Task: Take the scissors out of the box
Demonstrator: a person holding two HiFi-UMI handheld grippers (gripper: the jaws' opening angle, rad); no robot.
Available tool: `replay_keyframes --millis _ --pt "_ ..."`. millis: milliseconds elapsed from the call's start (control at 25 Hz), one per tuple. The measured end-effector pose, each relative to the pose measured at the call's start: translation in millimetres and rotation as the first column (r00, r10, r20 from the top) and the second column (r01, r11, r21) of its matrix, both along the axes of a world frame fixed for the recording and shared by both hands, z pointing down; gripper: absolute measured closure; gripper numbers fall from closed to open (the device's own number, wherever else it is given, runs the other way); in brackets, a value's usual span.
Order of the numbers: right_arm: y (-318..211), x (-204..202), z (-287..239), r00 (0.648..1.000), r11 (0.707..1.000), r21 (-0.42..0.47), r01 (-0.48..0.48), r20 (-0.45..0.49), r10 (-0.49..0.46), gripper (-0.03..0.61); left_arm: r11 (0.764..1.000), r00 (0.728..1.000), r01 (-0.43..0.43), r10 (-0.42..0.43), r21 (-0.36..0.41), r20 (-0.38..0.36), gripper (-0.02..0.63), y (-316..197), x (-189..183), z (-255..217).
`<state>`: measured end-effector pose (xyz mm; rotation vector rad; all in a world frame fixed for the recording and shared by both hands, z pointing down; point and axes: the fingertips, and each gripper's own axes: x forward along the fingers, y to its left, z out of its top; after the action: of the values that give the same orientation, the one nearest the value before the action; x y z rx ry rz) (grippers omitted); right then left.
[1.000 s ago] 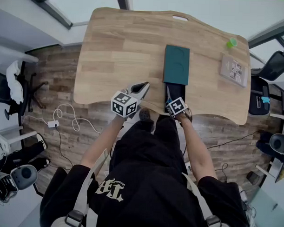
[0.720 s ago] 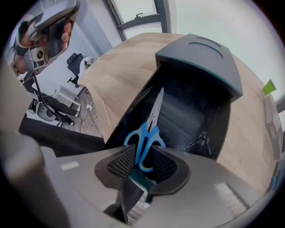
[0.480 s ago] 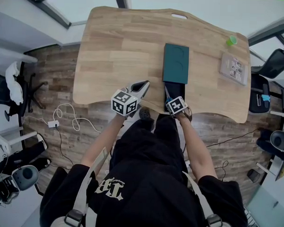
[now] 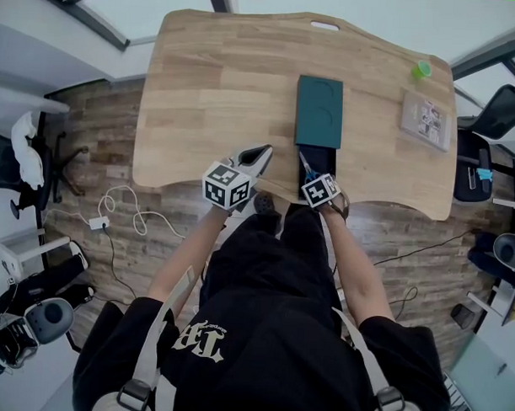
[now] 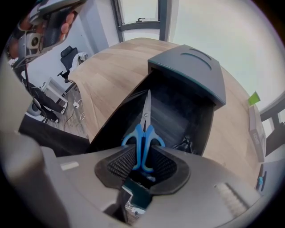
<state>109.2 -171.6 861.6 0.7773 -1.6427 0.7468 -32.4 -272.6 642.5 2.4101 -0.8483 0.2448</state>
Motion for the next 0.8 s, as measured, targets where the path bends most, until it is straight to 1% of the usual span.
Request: replay_keyframes --millis 200,360,560,680,800 --pt "1 0 1 1.0 1.0 0.005 -0.002 -0.014 0.002 0.468 1.0 1.0 0.005 -0.005 -0.001 -0.002 0.614 2 1 -1" --pt "2 -2 -1 1.0 1.0 0.018 -0.006 0.008 0.005 0.489 1.0 1.0 0.014 -0.014 -0.002 -0.002 0.614 5 -2 -1" --pt "1 -1 -4 0.999 1.0 0.012 -0.025 0.033 0.024 0.492 1.0 1.0 0.025 -0.025 -0.006 0.002 0.614 9 -5 1" --pt "3 11 -14 0.999 0.999 0.002 -0.05 -0.019 0.05 0.494 1.0 1.0 0.029 -0.029 -0.007 0.003 0.614 10 -7 1" --pt "4 11 -18 0.998 0.998 0.0 -0.063 -0.001 0.063 0.494 0.999 1.0 0.031 -0.031 -0.008 0.001 0.614 11 -7 2"
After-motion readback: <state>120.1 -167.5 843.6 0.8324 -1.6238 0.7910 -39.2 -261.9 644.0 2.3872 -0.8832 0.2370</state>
